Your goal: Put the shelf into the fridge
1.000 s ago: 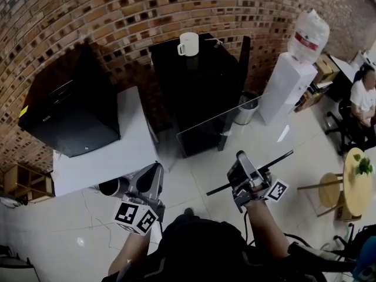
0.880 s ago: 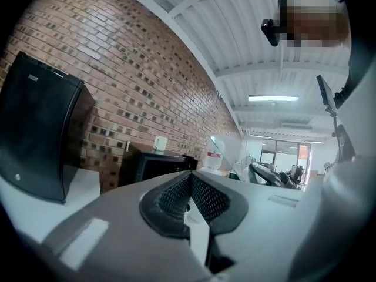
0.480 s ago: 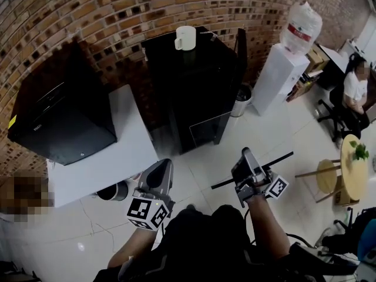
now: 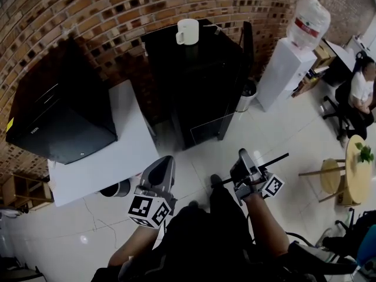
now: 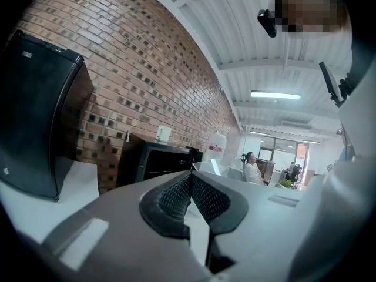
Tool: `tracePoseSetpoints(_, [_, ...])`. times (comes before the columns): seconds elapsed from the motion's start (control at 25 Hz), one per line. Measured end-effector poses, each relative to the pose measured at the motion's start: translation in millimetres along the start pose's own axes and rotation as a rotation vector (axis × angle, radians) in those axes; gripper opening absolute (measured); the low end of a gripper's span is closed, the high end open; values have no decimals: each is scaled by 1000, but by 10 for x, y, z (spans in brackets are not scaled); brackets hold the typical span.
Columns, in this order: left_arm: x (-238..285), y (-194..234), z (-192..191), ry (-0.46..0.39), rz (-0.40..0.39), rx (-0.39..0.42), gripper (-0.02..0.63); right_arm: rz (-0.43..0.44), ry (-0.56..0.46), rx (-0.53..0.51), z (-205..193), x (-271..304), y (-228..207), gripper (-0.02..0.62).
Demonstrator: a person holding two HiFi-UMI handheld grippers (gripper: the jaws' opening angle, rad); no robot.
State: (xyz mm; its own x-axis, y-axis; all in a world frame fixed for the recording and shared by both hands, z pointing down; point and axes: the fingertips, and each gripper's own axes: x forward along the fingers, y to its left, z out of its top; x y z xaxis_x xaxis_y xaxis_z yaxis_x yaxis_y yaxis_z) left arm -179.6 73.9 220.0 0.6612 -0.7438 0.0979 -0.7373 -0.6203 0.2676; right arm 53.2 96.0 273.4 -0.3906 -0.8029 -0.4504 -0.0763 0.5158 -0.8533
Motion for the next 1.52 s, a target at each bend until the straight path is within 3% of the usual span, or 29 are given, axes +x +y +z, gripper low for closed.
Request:
tracePoseSetpoints(0.48, [641, 47, -283, 124, 76, 41, -6, -31, 49, 92, 396, 99, -986, 17])
tracePoseSetpoints(0.64, [854, 100, -451, 146, 115, 22, -6, -64, 81, 133, 421, 158, -1333, 17])
tracePoseSetpoints(1.0, [1230, 114, -965, 244, 88, 48, -6, -105, 125, 194, 303, 288, -2054, 17])
tracePoseSetpoints(1.32, [1281, 290, -1395, 303, 152, 33, -6, -135, 138, 223, 160, 291, -2533, 17])
tracePoseSetpoints(1.52, [1364, 264, -1565, 329, 132, 34, -6, -158, 155, 235, 72, 228, -2802, 17])
